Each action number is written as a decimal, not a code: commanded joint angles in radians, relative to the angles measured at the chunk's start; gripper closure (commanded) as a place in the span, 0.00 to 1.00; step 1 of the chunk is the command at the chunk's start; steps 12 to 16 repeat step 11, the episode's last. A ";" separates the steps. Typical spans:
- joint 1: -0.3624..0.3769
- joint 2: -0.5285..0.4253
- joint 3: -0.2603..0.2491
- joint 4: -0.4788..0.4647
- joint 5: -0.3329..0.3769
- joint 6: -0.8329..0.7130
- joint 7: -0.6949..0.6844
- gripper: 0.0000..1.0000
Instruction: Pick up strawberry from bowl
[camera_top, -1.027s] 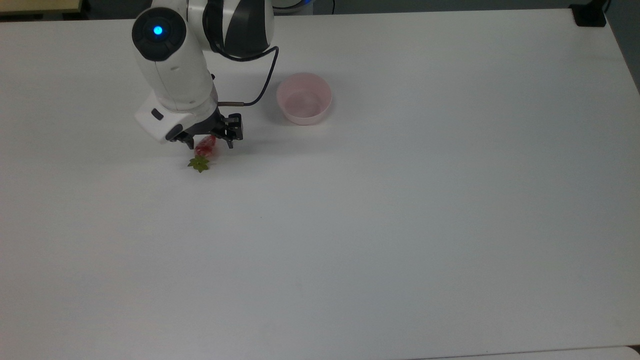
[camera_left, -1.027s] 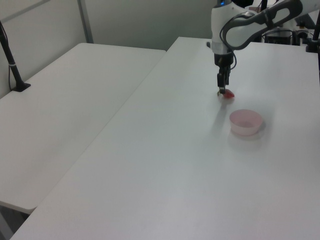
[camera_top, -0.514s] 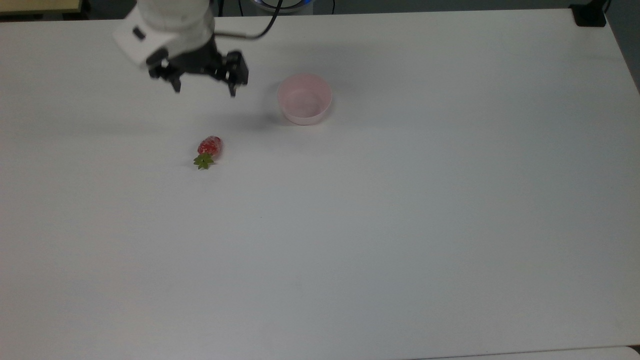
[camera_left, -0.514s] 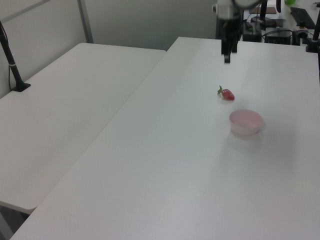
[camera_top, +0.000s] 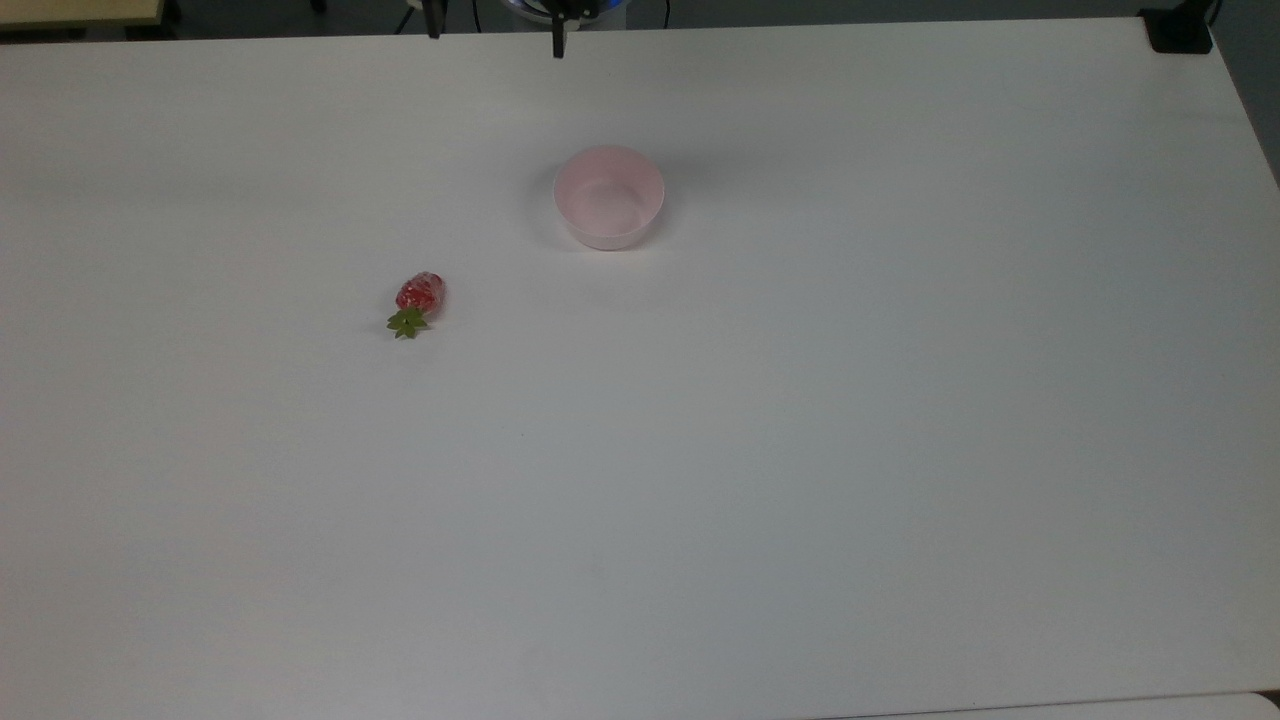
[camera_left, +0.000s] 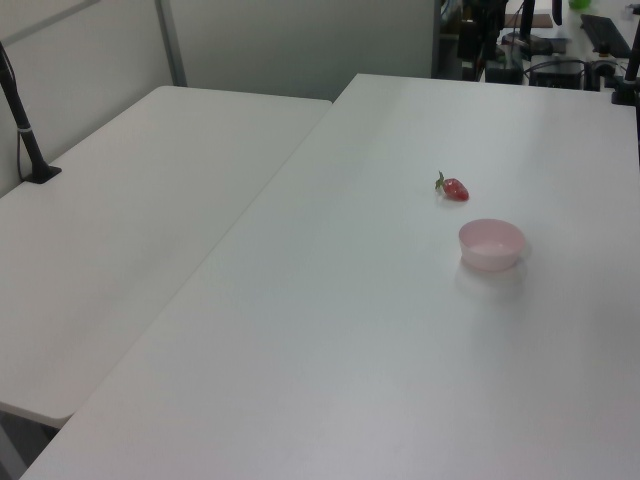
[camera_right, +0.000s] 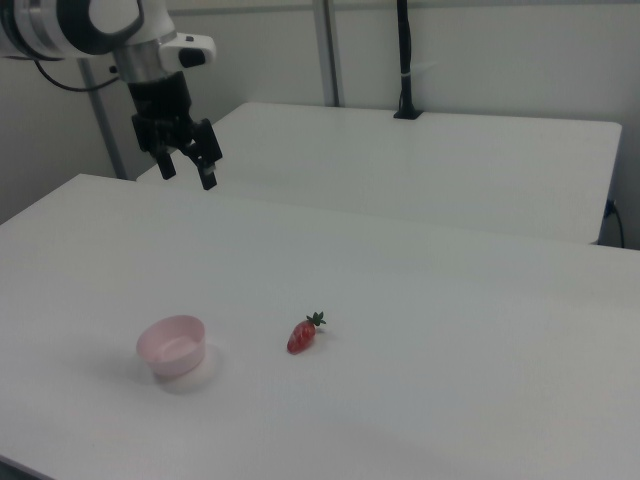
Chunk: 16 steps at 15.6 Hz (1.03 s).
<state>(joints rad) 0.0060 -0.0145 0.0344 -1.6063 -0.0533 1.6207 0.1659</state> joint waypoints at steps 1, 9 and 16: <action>0.115 -0.028 -0.120 -0.041 0.029 0.011 0.009 0.00; 0.091 -0.024 -0.120 -0.040 0.030 0.065 -0.154 0.00; 0.092 -0.025 -0.120 -0.038 0.030 0.064 -0.152 0.00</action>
